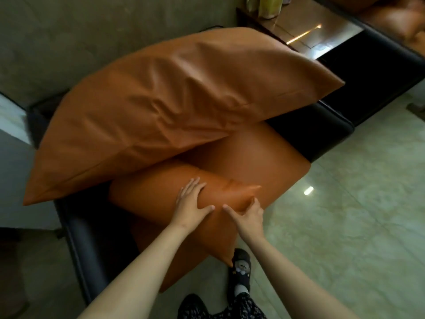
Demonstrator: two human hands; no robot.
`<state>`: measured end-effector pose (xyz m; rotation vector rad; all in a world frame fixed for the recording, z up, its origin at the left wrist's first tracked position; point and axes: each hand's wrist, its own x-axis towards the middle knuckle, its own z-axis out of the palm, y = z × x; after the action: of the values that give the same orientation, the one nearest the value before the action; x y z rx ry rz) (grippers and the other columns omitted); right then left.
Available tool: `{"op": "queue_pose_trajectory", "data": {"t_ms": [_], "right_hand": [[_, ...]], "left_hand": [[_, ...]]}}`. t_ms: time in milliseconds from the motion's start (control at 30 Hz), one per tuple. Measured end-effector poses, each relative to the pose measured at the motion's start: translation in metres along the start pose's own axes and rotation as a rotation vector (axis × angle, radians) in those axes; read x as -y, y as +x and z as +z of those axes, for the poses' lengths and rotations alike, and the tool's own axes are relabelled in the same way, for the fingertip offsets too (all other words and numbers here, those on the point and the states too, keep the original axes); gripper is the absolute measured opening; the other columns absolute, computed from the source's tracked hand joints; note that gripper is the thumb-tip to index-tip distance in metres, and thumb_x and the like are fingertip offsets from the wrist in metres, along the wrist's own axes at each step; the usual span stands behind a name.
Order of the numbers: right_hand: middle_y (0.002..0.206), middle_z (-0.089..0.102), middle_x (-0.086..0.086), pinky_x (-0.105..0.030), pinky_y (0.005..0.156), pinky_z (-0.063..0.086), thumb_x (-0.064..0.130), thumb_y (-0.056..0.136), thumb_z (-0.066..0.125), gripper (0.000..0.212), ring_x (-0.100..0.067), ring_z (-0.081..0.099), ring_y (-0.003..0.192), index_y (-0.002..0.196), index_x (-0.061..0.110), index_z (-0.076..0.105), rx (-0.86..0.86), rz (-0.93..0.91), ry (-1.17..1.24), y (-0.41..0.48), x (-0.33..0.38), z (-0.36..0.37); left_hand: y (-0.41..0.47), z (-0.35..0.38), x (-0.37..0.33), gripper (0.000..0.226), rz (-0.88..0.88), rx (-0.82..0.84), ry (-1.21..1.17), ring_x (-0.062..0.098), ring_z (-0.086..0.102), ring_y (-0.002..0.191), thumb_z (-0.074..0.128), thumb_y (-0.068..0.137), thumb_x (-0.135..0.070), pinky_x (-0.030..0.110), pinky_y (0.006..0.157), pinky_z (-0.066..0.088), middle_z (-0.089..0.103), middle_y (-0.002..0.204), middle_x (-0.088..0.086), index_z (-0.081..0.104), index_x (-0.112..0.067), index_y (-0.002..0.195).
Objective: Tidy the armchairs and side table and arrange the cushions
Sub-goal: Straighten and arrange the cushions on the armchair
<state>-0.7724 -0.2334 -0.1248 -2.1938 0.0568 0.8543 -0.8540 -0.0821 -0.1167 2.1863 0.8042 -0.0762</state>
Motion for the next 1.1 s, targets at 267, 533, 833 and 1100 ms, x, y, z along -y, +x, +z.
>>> {"op": "queue_pose_trajectory", "data": {"t_ms": [267,533,833,1100], "right_hand": [[0.151,0.033,-0.012,-0.042,0.114,0.027,0.075,0.071,0.061,0.106,-0.029,0.029,0.14,0.148,0.01,0.027,-0.043,-0.272,-0.414,0.053,0.059,-0.025],[0.148,0.037,-0.009,-0.045,0.108,0.037,0.075,0.074,0.057,0.101,-0.03,0.039,0.134,0.148,0.013,0.028,0.289,-0.3,-0.565,0.086,0.084,0.002],[0.152,0.035,-0.01,-0.04,0.108,0.035,0.075,0.081,0.046,0.095,-0.03,0.039,0.135,0.15,0.013,0.028,0.624,-0.173,-0.586,0.123,0.093,0.032],[0.147,0.042,-0.009,-0.04,0.102,0.042,0.078,0.075,0.05,0.099,-0.03,0.046,0.129,0.147,0.012,0.033,0.565,-0.175,-0.577,0.116,0.091,0.039]], "left_hand": [[0.013,0.011,-0.027,0.077,-0.218,-0.171,0.002,0.011,-0.004,0.148,0.066,0.084,-0.048,0.04,0.118,-0.002,0.013,0.16,-0.006,0.03,-0.024,0.148],[0.034,0.016,-0.016,0.093,-0.506,-0.345,0.044,0.019,-0.016,0.147,0.059,0.081,-0.061,0.05,0.116,-0.009,-0.005,0.162,0.0,0.015,-0.02,0.152],[0.043,0.024,-0.005,0.113,-0.711,-0.33,-0.036,0.019,-0.034,0.14,0.056,0.073,-0.074,0.068,0.109,-0.006,-0.034,0.154,-0.003,-0.013,-0.031,0.15],[0.032,0.026,0.005,0.105,-0.621,-0.418,-0.113,0.013,-0.03,0.142,0.061,0.075,-0.067,0.064,0.109,-0.01,-0.025,0.157,-0.009,-0.003,-0.034,0.151]]}}
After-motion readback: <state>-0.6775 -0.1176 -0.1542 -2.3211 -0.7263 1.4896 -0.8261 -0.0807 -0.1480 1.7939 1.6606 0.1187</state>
